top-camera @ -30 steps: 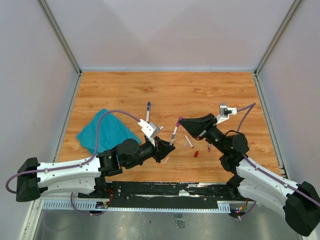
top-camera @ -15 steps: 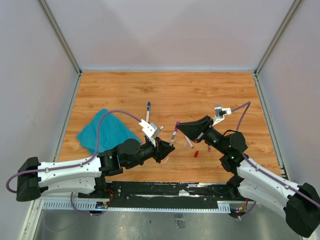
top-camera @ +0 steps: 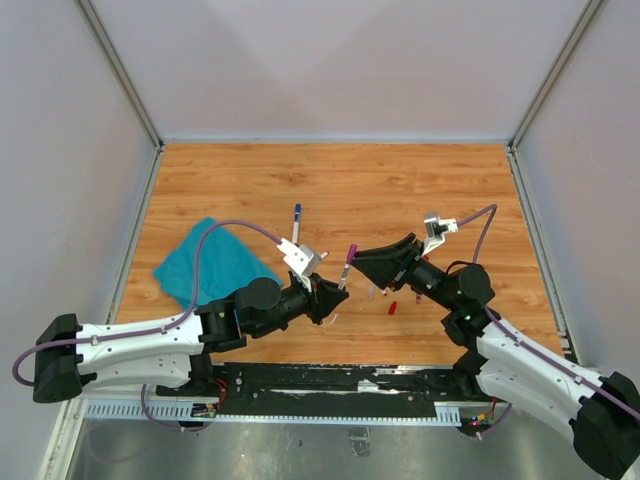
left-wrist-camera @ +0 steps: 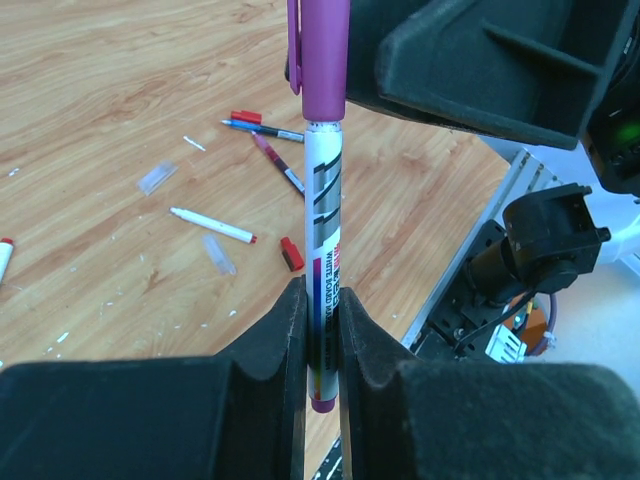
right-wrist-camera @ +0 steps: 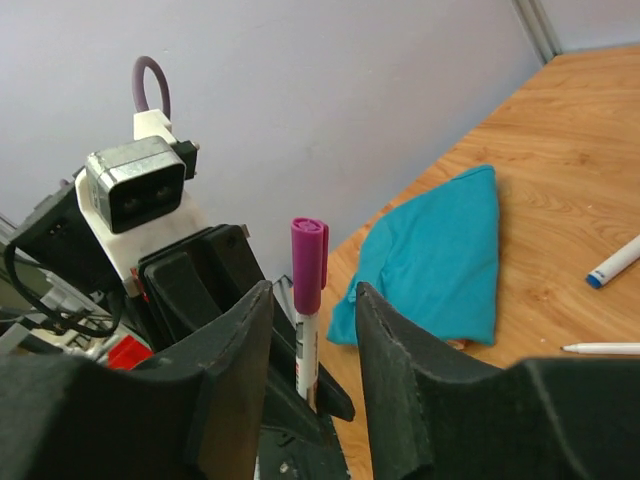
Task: Insert the pens into the pen caps
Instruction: Insert the pen cap onto the pen.
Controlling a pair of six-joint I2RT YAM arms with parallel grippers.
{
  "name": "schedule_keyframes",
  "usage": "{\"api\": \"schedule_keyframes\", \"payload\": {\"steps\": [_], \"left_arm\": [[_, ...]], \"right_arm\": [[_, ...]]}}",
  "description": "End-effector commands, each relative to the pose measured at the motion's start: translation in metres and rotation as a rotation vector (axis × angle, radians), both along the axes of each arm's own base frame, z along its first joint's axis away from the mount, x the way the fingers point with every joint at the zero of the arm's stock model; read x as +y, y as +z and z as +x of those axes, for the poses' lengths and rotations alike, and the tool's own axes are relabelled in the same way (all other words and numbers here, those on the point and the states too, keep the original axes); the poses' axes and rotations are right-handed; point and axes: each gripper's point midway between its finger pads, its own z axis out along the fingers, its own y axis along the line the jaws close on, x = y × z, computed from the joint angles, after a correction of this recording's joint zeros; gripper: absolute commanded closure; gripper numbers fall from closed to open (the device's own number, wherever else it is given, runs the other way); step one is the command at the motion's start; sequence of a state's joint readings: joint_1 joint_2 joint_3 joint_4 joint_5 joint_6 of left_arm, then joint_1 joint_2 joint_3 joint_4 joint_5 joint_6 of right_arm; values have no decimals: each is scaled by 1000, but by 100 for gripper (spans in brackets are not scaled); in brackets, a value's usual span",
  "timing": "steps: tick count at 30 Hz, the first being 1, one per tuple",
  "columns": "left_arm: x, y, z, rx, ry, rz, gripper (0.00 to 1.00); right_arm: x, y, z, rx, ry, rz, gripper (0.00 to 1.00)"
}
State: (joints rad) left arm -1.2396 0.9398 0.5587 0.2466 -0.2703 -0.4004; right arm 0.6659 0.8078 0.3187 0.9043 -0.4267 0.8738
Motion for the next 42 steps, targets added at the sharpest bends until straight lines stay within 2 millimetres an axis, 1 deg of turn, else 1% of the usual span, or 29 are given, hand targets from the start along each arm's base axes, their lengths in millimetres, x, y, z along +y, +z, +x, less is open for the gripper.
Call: {"api": "schedule_keyframes", "payload": {"steps": [1,2,4,6,7,12,16,19,20,21,26,29,35,42], "left_arm": [[1,24,7,-37,43,-65,99],[2,25,8,-36,51,-67,99],[5,23,10,-30,72,-63,100],[7,21,12,-27,88,-54,100],[8,21,13,-27,94,-51,100],[10,20,15,-27,112,-32,100],[11,19,17,-30,117,-25,100],[10,19,17,-33,115,-24,100],[10,20,16,-32,115,-25,99],[10,19,17,-32,114,-24,99],[8,18,16,-28,110,-23,99],[7,17,16,-28,107,-20,99],[6,16,16,-27,104,-18,99],[5,15,15,-25,95,-16,99]], "right_arm": [[-8,-4,-1,-58,-34,-76,55],[-10,-9,0,-48,-51,-105,49],[-17,-7,1,-62,-89,-134,42],[-25,0,2,-78,-134,-160,36],[-30,-1,4,-76,-163,-184,35],[-53,0,15,-80,-297,-316,31],[-64,12,24,-45,-368,-383,28],[-67,19,30,6,-389,-441,21],[-65,26,30,8,-384,-442,21],[-62,29,32,15,-374,-442,20],[-43,55,32,3,-305,-363,20],[-31,63,32,13,-251,-342,21],[-12,58,32,63,-158,-343,23],[0,49,33,83,-113,-351,28]]}}
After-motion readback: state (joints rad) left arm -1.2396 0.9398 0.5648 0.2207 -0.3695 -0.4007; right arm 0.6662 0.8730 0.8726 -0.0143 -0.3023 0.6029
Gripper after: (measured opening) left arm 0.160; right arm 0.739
